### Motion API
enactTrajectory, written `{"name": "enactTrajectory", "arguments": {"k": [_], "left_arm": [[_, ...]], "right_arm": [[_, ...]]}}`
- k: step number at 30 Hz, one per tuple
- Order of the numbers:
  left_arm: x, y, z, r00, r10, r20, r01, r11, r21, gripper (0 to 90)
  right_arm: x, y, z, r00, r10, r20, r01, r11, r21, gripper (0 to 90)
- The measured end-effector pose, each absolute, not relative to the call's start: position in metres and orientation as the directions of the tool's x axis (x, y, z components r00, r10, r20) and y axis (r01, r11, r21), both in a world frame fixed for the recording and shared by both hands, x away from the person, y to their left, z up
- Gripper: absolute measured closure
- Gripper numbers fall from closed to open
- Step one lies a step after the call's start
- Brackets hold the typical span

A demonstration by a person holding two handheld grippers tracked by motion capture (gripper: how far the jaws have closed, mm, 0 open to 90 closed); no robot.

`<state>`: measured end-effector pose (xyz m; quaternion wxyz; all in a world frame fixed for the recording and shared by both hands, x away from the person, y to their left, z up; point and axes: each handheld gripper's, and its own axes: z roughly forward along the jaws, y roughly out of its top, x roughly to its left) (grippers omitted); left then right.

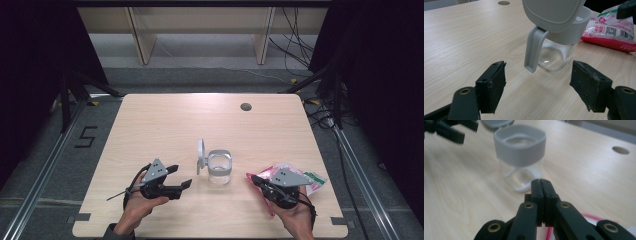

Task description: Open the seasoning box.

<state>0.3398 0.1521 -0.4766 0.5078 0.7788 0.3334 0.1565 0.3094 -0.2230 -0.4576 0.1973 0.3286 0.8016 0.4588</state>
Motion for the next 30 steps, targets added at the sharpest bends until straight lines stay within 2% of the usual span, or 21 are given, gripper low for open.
{"name": "enactTrajectory", "arguments": {"k": [2,3,6,8,16,21,25,30], "left_arm": [[0.341,0.153,-0.476,0.742,0.667,-0.068,0.338,-0.285,0.897,27.3],[0.339,0.152,-0.477,0.731,0.675,-0.097,0.363,-0.266,0.893,27.3],[0.340,0.152,-0.476,0.744,0.664,-0.073,0.344,-0.287,0.894,27.0],[0.340,0.151,-0.476,0.738,0.667,-0.100,0.358,-0.262,0.896,26.8],[0.342,0.153,-0.478,0.740,0.667,-0.085,0.357,-0.282,0.890,26.7],[0.342,0.153,-0.477,0.738,0.670,-0.078,0.358,-0.291,0.887,26.7],[0.342,0.151,-0.480,0.730,0.675,-0.106,0.375,-0.266,0.888,26.7],[0.343,0.153,-0.480,0.733,0.675,-0.084,0.368,-0.290,0.883,26.7]], "right_arm": [[0.304,-0.225,-0.462,-0.716,0.698,-0.028,0.341,0.385,0.858,90.0],[0.302,-0.225,-0.464,-0.724,0.689,-0.030,0.339,0.394,0.855,90.0],[0.294,-0.228,-0.474,-0.718,0.695,-0.030,0.376,0.424,0.824,90.0],[0.290,-0.230,-0.481,-0.725,0.688,-0.039,0.386,0.453,0.804,90.0],[0.280,-0.239,-0.494,-0.724,0.686,-0.071,0.418,0.518,0.746,90.0],[0.276,-0.247,-0.493,-0.716,0.695,-0.065,0.428,0.510,0.747,90.0],[0.274,-0.254,-0.493,-0.704,0.708,-0.062,0.441,0.504,0.743,90.0],[0.273,-0.265,-0.493,-0.680,0.730,-0.070,0.453,0.494,0.742,90.0]]}}
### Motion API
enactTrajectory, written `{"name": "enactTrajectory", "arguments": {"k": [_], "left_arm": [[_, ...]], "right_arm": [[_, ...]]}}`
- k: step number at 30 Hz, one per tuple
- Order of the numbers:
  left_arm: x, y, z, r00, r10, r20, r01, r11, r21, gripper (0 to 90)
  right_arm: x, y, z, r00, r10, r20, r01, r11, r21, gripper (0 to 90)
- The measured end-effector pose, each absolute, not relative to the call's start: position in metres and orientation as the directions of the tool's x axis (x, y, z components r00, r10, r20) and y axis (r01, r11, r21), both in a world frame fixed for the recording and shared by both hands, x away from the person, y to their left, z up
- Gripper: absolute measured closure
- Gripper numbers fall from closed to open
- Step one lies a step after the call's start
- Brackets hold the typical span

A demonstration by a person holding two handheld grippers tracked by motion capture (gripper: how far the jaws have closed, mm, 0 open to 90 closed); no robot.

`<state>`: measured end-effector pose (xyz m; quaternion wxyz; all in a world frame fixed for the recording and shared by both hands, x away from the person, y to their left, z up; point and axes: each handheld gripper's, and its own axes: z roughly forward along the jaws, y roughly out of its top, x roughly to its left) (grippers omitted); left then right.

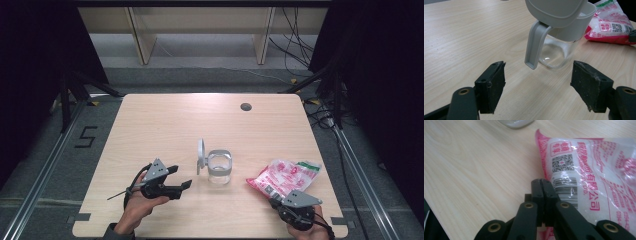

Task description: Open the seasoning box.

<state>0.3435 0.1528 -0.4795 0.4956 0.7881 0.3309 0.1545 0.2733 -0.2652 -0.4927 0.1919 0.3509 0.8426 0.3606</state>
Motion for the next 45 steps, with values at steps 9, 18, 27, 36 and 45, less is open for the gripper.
{"name": "enactTrajectory", "arguments": {"k": [9,18,27,36,45], "left_arm": [[0.344,0.153,-0.482,0.734,0.675,-0.078,0.371,-0.302,0.878,26.5],[0.345,0.152,-0.483,0.731,0.676,-0.090,0.379,-0.293,0.878,26.5],[0.344,0.151,-0.485,0.728,0.678,-0.101,0.386,-0.283,0.878,26.5],[0.341,0.146,-0.485,0.724,0.682,-0.106,0.397,-0.287,0.872,26.5],[0.337,0.143,-0.481,0.743,0.661,-0.108,0.385,-0.289,0.877,26.5]], "right_arm": [[0.274,-0.278,-0.492,-0.654,0.754,-0.064,0.476,0.475,0.740,90.0],[0.271,-0.286,-0.487,-0.631,0.775,0.031,0.510,0.385,0.769,81.9],[0.268,-0.312,-0.472,-0.416,0.902,0.112,0.510,0.130,0.850,54.8],[0.286,-0.329,-0.478,-0.228,0.960,0.161,0.533,-0.015,0.846,37.7],[0.315,-0.341,-0.486,-0.215,0.966,0.141,0.584,0.011,0.812,34.6]]}}
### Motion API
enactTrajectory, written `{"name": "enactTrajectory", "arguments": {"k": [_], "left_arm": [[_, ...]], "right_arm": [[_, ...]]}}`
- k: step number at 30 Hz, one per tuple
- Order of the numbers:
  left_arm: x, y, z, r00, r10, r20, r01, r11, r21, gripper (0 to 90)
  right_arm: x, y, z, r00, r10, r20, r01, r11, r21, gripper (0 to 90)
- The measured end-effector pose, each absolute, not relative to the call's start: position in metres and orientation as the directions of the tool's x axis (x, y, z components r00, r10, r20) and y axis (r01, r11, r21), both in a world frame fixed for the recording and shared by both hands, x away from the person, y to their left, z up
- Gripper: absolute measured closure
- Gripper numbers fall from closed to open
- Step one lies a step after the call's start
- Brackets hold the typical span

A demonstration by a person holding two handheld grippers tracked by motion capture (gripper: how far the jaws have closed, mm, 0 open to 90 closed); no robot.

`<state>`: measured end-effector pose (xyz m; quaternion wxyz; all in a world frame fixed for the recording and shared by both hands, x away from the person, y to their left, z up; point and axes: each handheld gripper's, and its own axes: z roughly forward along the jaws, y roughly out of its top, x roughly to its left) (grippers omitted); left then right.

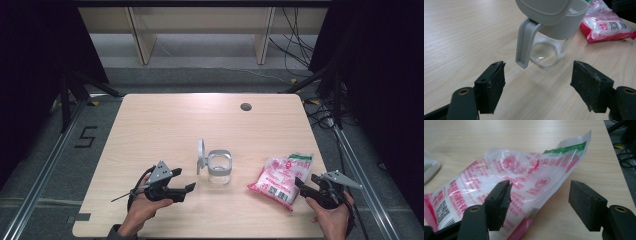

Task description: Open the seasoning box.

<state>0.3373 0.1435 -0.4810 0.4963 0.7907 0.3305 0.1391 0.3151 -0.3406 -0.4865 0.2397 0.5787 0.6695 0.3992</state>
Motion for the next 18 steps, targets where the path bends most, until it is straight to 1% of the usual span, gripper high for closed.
{"name": "enactTrajectory", "arguments": {"k": [1,2,3,4,5,6,7,8,9,10,11,12,14,15,16,17,18], "left_arm": [[0.336,0.142,-0.481,0.728,0.673,-0.131,0.398,-0.259,0.880,26.5],[0.335,0.142,-0.481,0.724,0.676,-0.135,0.403,-0.255,0.879,26.5],[0.337,0.143,-0.481,0.734,0.670,-0.111,0.390,-0.283,0.876,26.5],[0.337,0.142,-0.482,0.738,0.665,-0.114,0.387,-0.278,0.879,26.5],[0.337,0.142,-0.482,0.738,0.665,-0.111,0.385,-0.280,0.879,26.5],[0.336,0.141,-0.483,0.729,0.673,-0.128,0.403,-0.270,0.875,26.5],[0.335,0.141,-0.482,0.733,0.668,-0.126,0.401,-0.274,0.874,26.4],[0.336,0.140,-0.482,0.738,0.664,-0.120,0.387,-0.271,0.881,26.5],[0.336,0.139,-0.482,0.737,0.665,-0.122,0.389,-0.270,0.881,26.5],[0.336,0.139,-0.482,0.740,0.662,-0.118,0.385,-0.273,0.882,26.5],[0.335,0.139,-0.483,0.732,0.670,-0.125,0.398,-0.271,0.876,26.5],[0.336,0.140,-0.482,0.745,0.662,-0.088,0.373,-0.302,0.877,26.5],[0.336,0.139,-0.483,0.748,0.656,-0.101,0.379,-0.297,0.877,26.5],[0.334,0.137,-0.483,0.732,0.671,-0.118,0.399,-0.283,0.872,26.4],[0.334,0.137,-0.483,0.735,0.667,-0.123,0.400,-0.281,0.872,26.5],[0.335,0.137,-0.484,0.745,0.657,-0.113,0.381,-0.281,0.881,26.4],[0.335,0.137,-0.484,0.746,0.657,-0.113,0.381,-0.281,0.881,26.4]], "right_arm": [[0.316,-0.338,-0.486,-0.176,0.966,0.187,0.598,-0.046,0.800,34.4],[0.318,-0.341,-0.486,-0.176,0.967,0.182,0.607,-0.039,0.794,33.9],[0.322,-0.345,-0.488,-0.191,0.969,0.158,0.595,-0.014,0.804,33.9],[0.324,-0.345,-0.490,-0.168,0.971,0.173,0.599,-0.038,0.800,33.9],[0.324,-0.344,-0.488,-0.148,0.968,0.202,0.630,-0.065,0.774,33.8],[0.327,-0.349,-0.490,-0.190,0.968,0.167,0.610,-0.017,0.792,33.7],[0.330,-0.349,-0.492,-0.185,0.969,0.162,0.595,-0.020,0.804,33.7],[0.329,-0.347,-0.491,-0.165,0.967,0.195,0.612,-0.054,0.789,33.6],[0.331,-0.350,-0.491,-0.195,0.966,0.168,0.604,-0.016,0.796,33.5],[0.330,-0.346,-0.491,-0.156,0.967,0.200,0.630,-0.059,0.774,33.5],[0.332,-0.349,-0.492,-0.182,0.969,0.167,0.619,-0.019,0.785,33.5],[0.332,-0.345,-0.491,-0.153,0.965,0.214,0.639,-0.069,0.766,33.6],[0.334,-0.345,-0.493,-0.159,0.966,0.205,0.628,-0.061,0.776,33.6],[0.337,-0.349,-0.495,-0.199,0.963,0.180,0.614,-0.021,0.789,33.6],[0.338,-0.348,-0.496,-0.189,0.966,0.179,0.611,-0.027,0.791,33.5],[0.338,-0.345,-0.495,-0.158,0.967,0.199,0.634,-0.055,0.772,33.5],[0.340,-0.349,-0.496,-0.194,0.966,0.169,0.629,-0.009,0.778,33.5]]}}
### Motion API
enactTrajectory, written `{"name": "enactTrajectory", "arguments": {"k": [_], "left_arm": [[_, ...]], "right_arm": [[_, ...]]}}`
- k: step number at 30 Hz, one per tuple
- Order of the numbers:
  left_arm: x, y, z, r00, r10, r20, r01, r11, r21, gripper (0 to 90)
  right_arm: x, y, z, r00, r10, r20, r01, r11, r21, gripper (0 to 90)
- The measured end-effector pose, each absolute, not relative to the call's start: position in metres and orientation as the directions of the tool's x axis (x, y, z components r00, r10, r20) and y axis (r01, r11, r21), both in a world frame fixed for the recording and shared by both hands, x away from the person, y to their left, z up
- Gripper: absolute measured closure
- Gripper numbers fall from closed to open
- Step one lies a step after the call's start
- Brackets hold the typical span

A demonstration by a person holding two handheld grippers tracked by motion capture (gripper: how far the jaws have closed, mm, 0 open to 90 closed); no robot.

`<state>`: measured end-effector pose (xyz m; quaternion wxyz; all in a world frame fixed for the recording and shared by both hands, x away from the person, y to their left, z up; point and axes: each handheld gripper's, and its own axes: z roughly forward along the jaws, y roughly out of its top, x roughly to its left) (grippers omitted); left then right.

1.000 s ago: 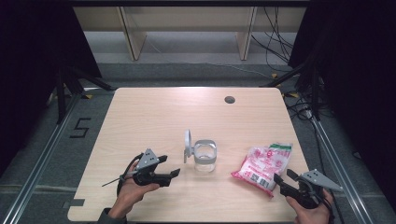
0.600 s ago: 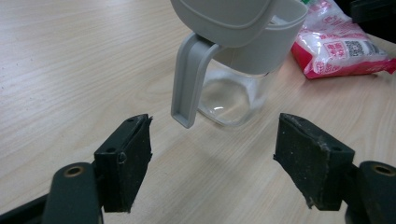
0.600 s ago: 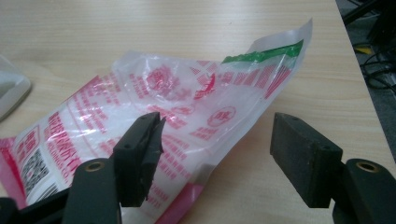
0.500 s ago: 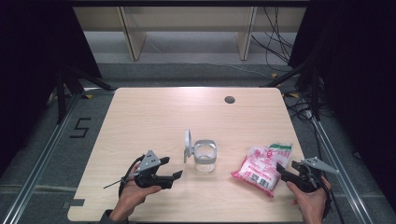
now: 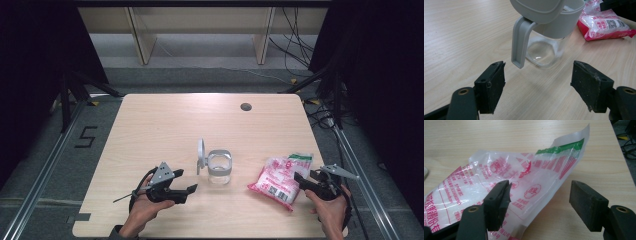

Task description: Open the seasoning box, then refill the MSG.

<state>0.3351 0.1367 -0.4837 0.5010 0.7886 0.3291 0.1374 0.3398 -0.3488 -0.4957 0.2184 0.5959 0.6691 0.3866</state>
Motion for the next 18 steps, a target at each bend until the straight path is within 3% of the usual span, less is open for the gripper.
{"name": "enactTrajectory", "arguments": {"k": [2,4,5,6,9,12,14,15,18], "left_arm": [[0.335,0.137,-0.483,0.745,0.657,-0.113,0.382,-0.283,0.880,26.4],[0.334,0.137,-0.483,0.745,0.659,-0.106,0.381,-0.289,0.878,26.4],[0.334,0.137,-0.483,0.747,0.657,-0.104,0.380,-0.293,0.877,26.3],[0.333,0.137,-0.483,0.743,0.658,-0.121,0.394,-0.285,0.874,26.3],[0.334,0.135,-0.484,0.743,0.658,-0.125,0.395,-0.280,0.875,26.3],[0.335,0.136,-0.485,0.755,0.648,-0.100,0.377,-0.305,0.875,26.2],[0.335,0.136,-0.485,0.753,0.650,-0.104,0.379,-0.300,0.875,26.2],[0.334,0.136,-0.485,0.751,0.652,-0.103,0.380,-0.300,0.875,26.2],[0.333,0.135,-0.484,0.744,0.657,-0.120,0.392,-0.284,0.875,26.2]], "right_arm": [[0.341,-0.345,-0.497,-0.162,0.968,0.194,0.641,-0.047,0.766,33.6],[0.343,-0.347,-0.497,-0.189,0.963,0.193,0.641,-0.028,0.767,33.6],[0.340,-0.339,-0.494,-0.097,0.958,0.268,0.691,-0.129,0.711,33.7],[0.345,-0.346,-0.498,-0.183,0.964,0.194,0.638,-0.033,0.769,33.7],[0.346,-0.343,-0.499,-0.152,0.961,0.230,0.657,-0.076,0.750,33.9],[0.349,-0.346,-0.500,-0.189,0.960,0.205,0.655,-0.032,0.755,34.6],[0.348,-0.341,-0.499,-0.151,0.960,0.234,0.680,-0.071,0.730,35.5],[0.351,-0.344,-0.500,-0.194,0.959,0.206,0.657,-0.029,0.753,36.0],[0.354,-0.341,-0.502,-0.191,0.959,0.211,0.668,-0.030,0.743,37.4]]}}
